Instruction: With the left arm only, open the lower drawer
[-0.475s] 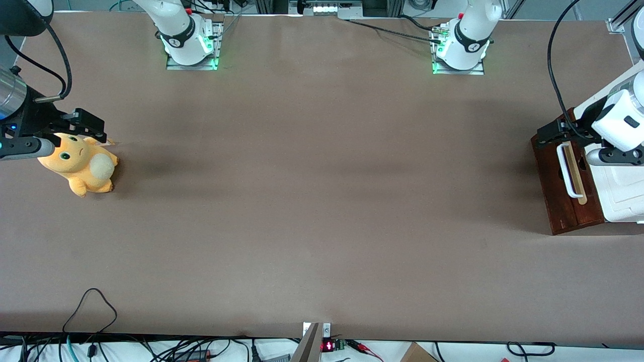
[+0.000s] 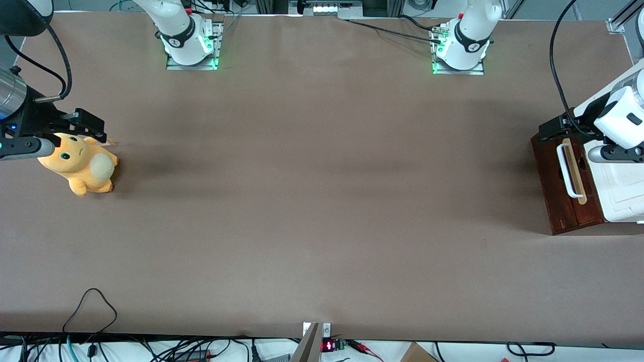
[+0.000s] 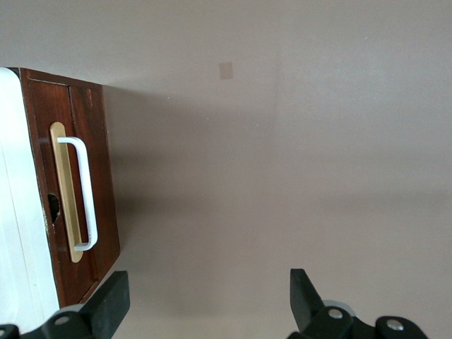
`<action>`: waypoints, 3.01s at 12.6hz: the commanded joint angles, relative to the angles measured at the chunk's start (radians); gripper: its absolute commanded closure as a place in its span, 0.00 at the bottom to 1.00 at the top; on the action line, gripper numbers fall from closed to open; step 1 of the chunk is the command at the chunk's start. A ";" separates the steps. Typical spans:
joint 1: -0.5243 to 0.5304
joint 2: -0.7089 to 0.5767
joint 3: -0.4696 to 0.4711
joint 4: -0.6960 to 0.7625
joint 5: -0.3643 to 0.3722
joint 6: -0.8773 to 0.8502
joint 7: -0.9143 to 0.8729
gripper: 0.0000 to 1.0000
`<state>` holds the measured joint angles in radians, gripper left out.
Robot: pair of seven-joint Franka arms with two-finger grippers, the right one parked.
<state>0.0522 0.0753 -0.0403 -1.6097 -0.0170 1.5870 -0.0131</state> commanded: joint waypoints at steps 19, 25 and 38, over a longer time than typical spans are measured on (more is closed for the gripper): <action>0.014 0.145 -0.317 -0.178 0.837 -0.183 -0.569 0.05; 0.020 0.317 -0.352 -0.429 1.187 -0.209 -0.954 0.09; 0.090 0.555 -0.340 -0.450 1.508 -0.257 -1.099 0.22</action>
<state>0.1288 0.6123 -0.3771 -2.0759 1.4541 1.3246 -1.1203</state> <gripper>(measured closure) 0.176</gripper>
